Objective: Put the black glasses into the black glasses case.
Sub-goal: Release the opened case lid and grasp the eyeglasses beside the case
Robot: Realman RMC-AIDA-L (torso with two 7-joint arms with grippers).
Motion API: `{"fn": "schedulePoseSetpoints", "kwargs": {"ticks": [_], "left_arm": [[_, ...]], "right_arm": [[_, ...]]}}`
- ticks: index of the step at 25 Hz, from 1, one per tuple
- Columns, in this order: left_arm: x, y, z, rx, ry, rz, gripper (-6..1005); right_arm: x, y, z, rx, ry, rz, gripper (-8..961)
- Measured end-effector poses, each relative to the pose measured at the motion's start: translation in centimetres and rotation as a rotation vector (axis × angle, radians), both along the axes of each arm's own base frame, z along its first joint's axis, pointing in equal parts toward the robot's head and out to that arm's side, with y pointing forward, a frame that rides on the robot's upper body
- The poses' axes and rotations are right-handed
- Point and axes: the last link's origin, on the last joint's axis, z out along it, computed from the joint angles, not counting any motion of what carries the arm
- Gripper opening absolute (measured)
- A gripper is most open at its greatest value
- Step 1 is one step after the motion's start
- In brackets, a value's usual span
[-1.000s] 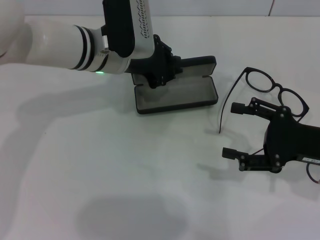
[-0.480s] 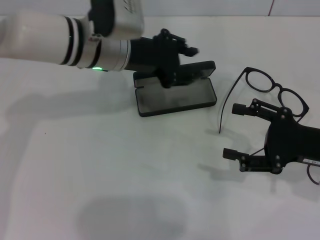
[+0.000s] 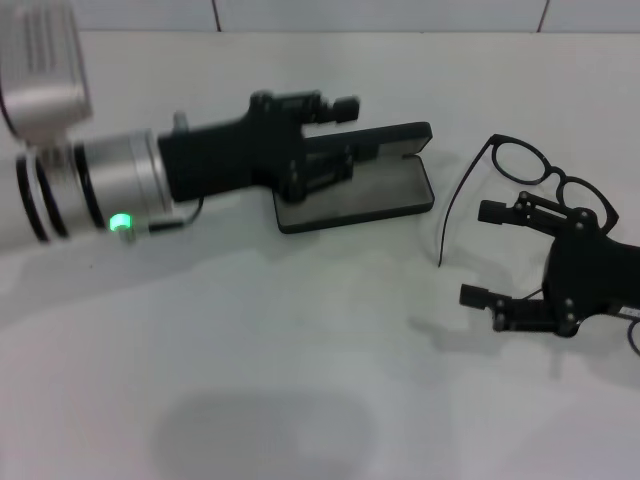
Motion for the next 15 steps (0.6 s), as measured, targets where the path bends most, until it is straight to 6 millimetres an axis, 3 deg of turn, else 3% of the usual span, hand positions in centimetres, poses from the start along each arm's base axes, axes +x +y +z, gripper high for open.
{"fn": "schedulePoseSetpoints", "kwargs": {"ticks": [3,8,15], "left_arm": [[-1.8,-1.6,-1.1,0.003,-0.014,0.032,464],[-2.9,-3.8,-1.5,0.000,-0.043,0.024,464],[-3.8,-4.7,-1.6,0.019,-0.043,0.039,465]], "right_arm": [[0.1,0.8,0.9,0.003,0.006,-0.044,858],[-1.4,2.6,3.1,-0.003,-0.023,-0.088,850],[-4.6,5.7,5.2,0.035,-0.388,-0.330,840]]}}
